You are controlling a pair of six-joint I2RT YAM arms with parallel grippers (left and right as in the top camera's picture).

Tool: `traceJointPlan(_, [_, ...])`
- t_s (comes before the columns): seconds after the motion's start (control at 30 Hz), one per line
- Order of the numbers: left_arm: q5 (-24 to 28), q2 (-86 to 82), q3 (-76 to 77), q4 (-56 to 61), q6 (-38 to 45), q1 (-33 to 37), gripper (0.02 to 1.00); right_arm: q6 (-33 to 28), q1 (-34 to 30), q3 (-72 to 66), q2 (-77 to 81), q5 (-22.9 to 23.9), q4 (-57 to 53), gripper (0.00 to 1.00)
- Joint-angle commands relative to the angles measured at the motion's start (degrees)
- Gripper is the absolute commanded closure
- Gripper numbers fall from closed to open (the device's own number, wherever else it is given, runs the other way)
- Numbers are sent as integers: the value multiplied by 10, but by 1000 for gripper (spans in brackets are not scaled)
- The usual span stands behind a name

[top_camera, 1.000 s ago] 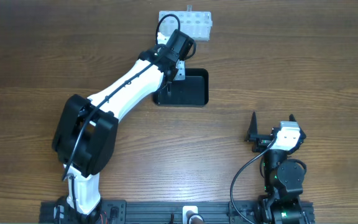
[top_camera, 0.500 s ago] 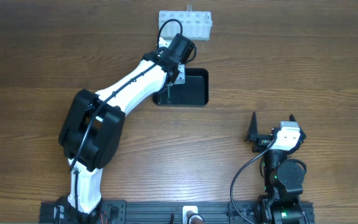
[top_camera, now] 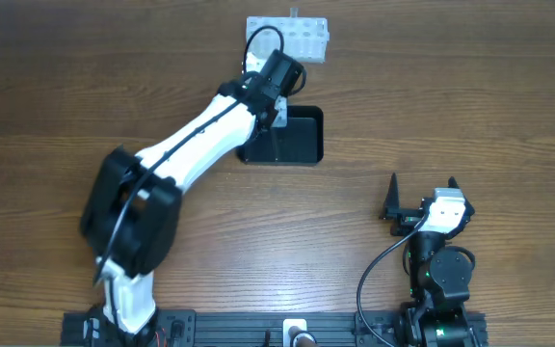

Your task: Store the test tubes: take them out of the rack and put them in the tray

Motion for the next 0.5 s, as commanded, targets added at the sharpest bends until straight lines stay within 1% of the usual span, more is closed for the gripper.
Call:
traceJointPlan(0.03, [-68, -163, -9, 80, 111, -16, 496, 1, 3, -5, -3, -2, -1, 9])
traceJointPlan(0.1, [-66, -204, -34, 132, 148, -8, 452, 1, 3, -5, -3, -2, -1, 7])
traceJointPlan(0.17, [-50, -250, -72, 192, 184, 10, 424, 1, 3, -5, -3, -2, -1, 9])
traceJointPlan(0.27, [8, -319, -144, 270, 214, 52, 393, 1, 3, -5, -3, -2, -1, 9])
traceJointPlan(0.33, [42, -368, -200, 315, 215, 84, 362, 1, 3, -5, -3, -2, -1, 9])
traceJointPlan(0.43, [83, -435, -277, 367, 243, 124, 334, 1, 3, -5, -3, -2, -1, 9])
traceJointPlan(0.5, [98, -482, -329, 393, 259, 146, 323, 1, 3, -5, -3, -2, -1, 7])
